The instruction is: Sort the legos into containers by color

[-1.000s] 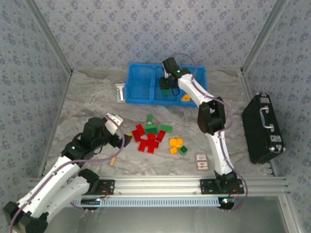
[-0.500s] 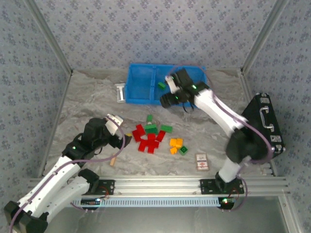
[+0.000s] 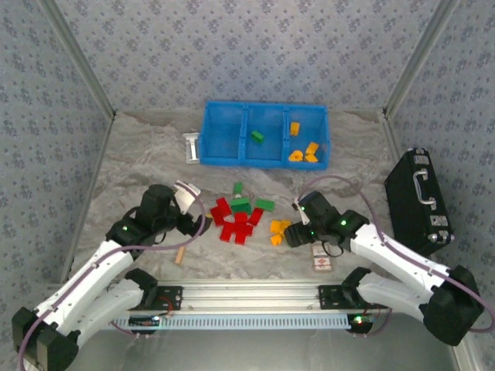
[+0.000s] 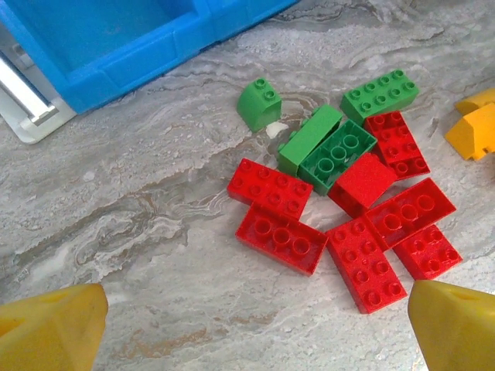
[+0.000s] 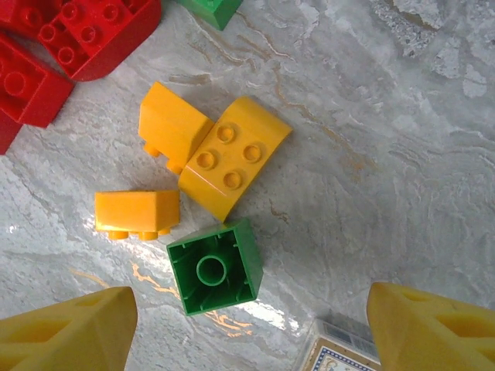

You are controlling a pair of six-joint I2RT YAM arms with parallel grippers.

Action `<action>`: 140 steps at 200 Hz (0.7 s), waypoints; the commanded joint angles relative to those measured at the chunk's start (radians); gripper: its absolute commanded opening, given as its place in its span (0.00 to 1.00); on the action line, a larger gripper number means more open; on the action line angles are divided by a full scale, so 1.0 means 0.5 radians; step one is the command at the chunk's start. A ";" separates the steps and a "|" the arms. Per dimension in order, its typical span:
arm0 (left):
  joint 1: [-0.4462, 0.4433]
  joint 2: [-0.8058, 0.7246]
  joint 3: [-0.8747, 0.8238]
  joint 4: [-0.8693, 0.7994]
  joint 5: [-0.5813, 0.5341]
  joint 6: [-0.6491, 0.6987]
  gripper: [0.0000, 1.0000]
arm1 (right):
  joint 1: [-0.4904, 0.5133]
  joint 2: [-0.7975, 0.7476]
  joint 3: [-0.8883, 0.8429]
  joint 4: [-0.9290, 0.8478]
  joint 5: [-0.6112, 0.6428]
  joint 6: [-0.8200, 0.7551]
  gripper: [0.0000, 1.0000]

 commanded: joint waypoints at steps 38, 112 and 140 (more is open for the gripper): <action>0.008 -0.169 -0.002 0.039 0.038 0.026 1.00 | 0.204 0.206 -0.148 0.237 0.082 0.285 0.81; 0.005 -0.221 0.005 0.008 0.034 0.042 1.00 | 0.230 0.399 -0.193 0.380 0.166 0.381 0.63; 0.003 -0.245 0.002 0.000 0.024 0.049 1.00 | 0.249 0.537 -0.162 0.452 0.187 0.396 0.45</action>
